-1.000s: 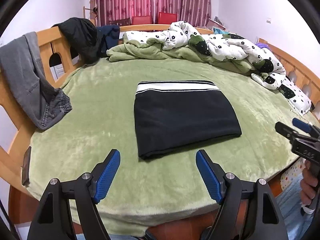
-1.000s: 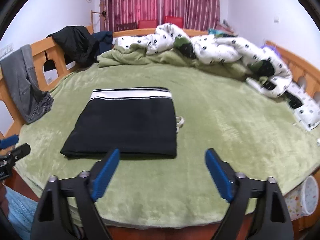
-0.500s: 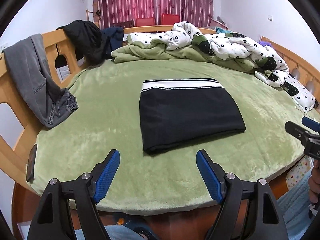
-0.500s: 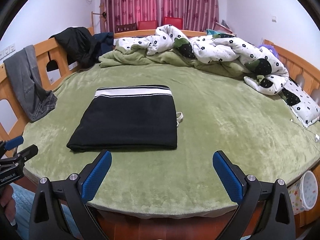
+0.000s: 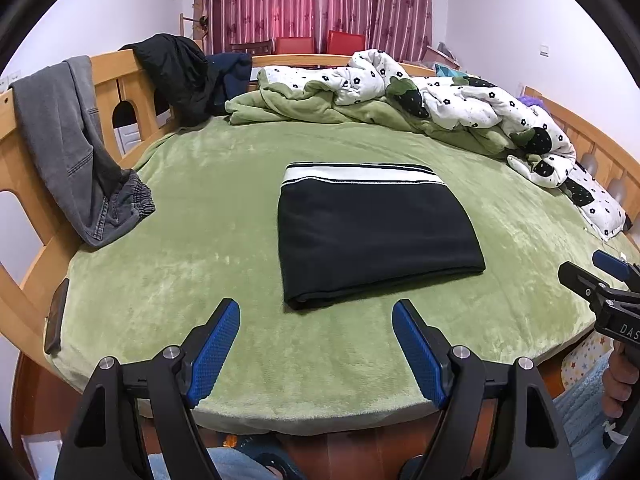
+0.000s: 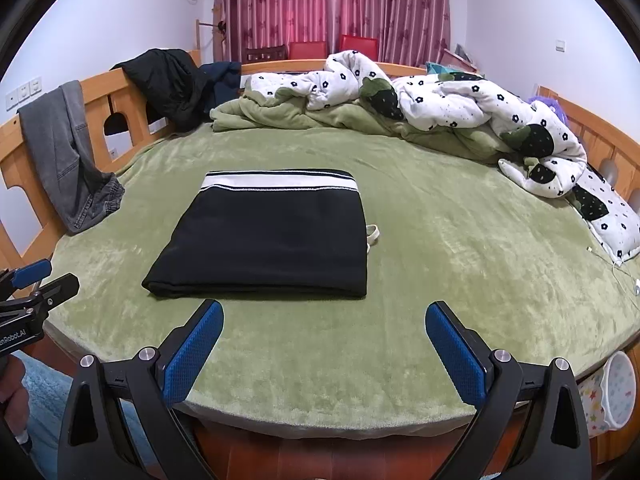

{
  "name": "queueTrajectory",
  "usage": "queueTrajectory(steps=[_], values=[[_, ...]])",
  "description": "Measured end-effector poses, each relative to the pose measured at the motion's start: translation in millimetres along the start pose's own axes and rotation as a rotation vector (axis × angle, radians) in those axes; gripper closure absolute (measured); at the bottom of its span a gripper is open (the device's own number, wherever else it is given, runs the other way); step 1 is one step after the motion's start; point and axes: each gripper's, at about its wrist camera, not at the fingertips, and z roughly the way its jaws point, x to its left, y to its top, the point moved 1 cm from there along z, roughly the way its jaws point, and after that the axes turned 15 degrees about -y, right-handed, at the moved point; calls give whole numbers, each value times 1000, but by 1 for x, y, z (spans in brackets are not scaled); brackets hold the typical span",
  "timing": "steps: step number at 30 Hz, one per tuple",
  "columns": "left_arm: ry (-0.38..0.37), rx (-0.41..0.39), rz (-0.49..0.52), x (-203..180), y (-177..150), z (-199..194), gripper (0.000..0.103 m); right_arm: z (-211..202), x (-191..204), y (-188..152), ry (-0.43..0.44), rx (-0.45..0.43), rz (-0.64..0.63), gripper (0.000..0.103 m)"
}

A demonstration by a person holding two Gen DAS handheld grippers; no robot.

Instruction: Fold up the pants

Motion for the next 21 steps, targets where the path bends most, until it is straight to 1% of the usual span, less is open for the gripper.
queueTrajectory(steps=[21], values=[[12, 1, -3, 0, -2, 2, 25, 2, 1, 5, 16, -5, 15, 3]])
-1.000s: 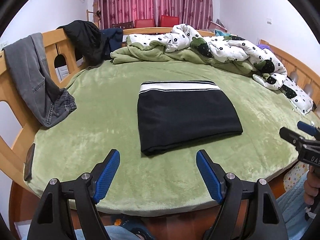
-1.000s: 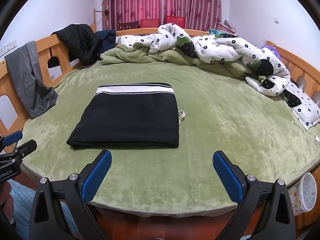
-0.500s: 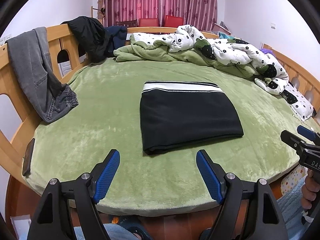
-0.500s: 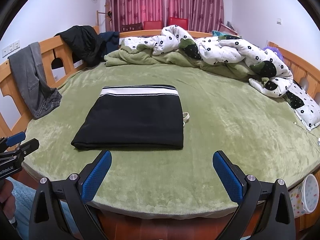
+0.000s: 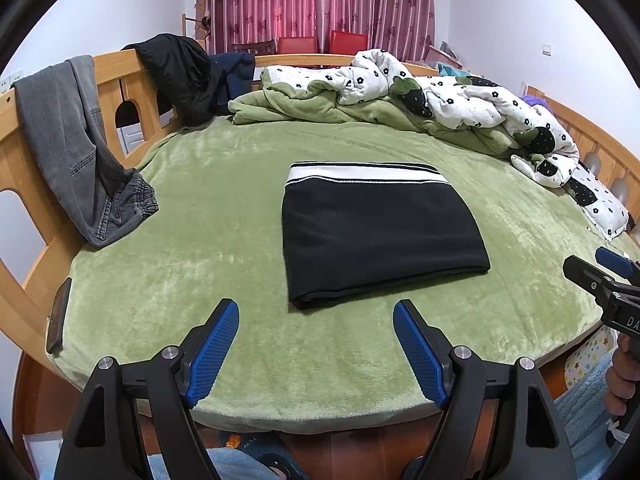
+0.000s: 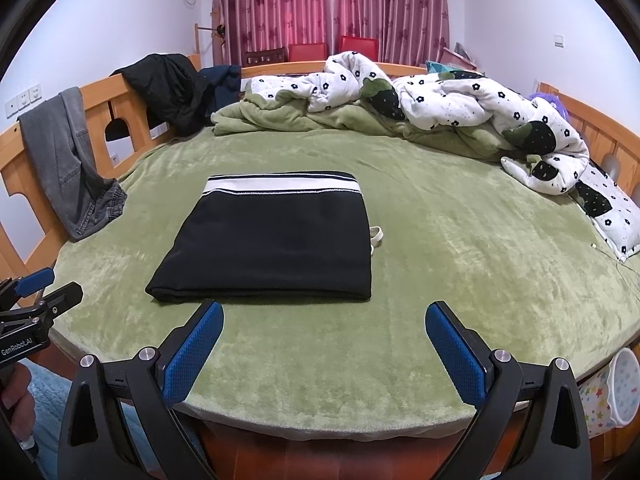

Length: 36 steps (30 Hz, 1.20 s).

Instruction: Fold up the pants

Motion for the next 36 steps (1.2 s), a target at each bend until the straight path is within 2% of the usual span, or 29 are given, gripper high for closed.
queueTrajectory(steps=[36], values=[[15, -31, 19, -5, 6, -9, 21, 2, 3, -1, -8, 0, -10, 3]])
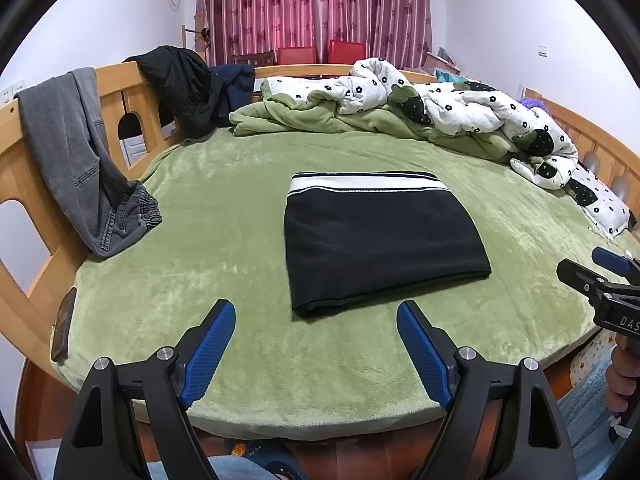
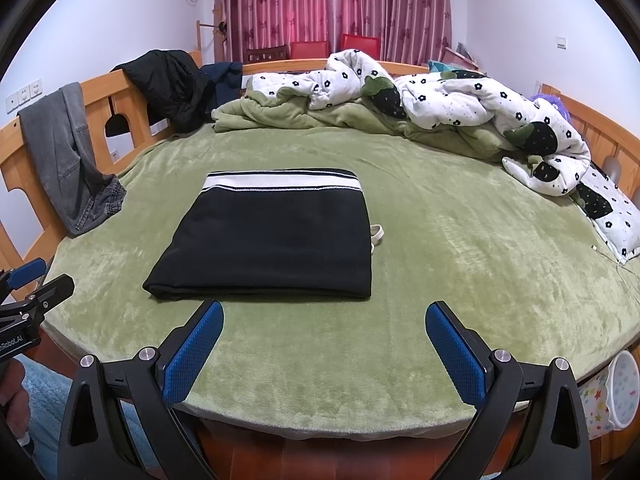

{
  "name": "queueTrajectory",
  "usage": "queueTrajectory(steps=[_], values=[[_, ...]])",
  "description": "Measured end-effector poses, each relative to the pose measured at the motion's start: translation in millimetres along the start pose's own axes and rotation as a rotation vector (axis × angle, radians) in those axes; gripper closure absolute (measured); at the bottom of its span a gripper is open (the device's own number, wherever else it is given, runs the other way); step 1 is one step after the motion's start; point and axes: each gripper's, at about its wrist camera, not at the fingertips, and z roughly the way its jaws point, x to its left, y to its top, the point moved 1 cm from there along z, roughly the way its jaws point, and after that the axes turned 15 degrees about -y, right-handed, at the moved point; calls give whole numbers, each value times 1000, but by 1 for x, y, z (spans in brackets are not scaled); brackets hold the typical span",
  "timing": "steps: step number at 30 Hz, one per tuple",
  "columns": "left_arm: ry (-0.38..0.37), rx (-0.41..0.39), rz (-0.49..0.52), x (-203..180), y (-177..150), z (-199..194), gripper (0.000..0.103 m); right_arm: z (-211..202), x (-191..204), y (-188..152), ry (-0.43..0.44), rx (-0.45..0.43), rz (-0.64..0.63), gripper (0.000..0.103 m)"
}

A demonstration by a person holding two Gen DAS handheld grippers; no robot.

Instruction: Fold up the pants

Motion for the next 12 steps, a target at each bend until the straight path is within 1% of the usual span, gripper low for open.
queueTrajectory(steps=[12], values=[[0, -12, 3, -1, -3, -2, 21, 3, 0, -1, 5, -2, -1, 3]])
